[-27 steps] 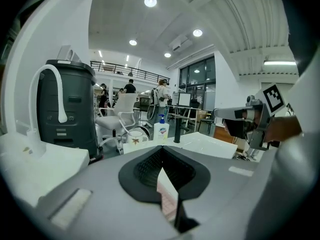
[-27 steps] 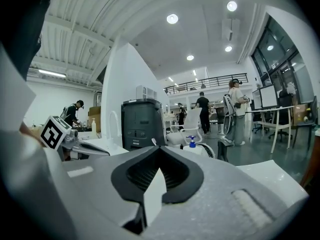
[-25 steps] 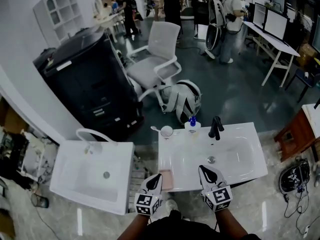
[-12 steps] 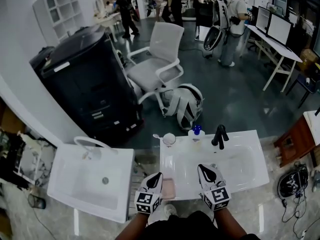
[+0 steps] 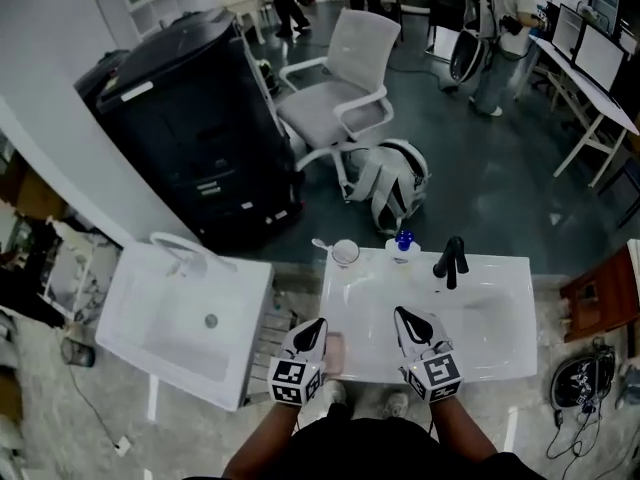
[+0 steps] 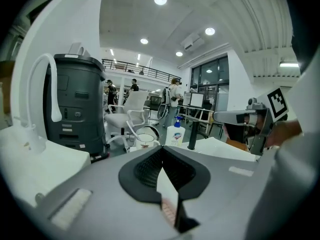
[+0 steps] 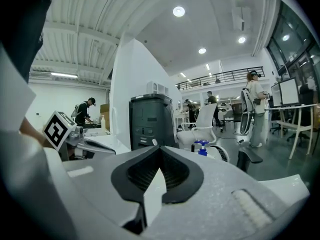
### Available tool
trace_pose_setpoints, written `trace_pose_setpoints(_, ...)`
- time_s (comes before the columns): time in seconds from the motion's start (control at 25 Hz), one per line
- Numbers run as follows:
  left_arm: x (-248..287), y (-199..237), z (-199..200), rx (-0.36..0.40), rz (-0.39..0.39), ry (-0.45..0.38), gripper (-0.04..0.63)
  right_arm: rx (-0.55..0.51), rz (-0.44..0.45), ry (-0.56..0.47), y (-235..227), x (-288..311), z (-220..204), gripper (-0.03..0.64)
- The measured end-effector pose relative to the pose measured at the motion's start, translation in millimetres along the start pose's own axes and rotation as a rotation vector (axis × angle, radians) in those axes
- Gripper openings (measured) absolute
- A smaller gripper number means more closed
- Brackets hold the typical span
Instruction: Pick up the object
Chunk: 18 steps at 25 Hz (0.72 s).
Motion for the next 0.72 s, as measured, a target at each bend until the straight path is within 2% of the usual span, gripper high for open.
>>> trace_pose_setpoints(0.24, -3, -14, -17, -0.046, 0.090, 0.038, 0.100, -0.026, 0.074, 0.015, -11, 3, -3, 0.003)
trace_pose_setpoints(0.4, 0, -20, -35, -0.060, 0.151, 0.115, 0.284, -0.036, 0.125, 0.032, -11, 5, -8, 0.003)
trace_pose_setpoints(0.72, 15, -32, -65, -0.089, 0.200, 0.282, 0.457, -0.074, 0.201, 0.070, -11, 10, -16, 0.003)
Point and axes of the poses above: the fingertips, and each gripper's own axes: x forward along the fingers, y to its left, z out of its top, the point moved 10 cm from there along -x, backward along the fingers, and after that the axes turned 12 degrees about y, right-handed, at the moved point
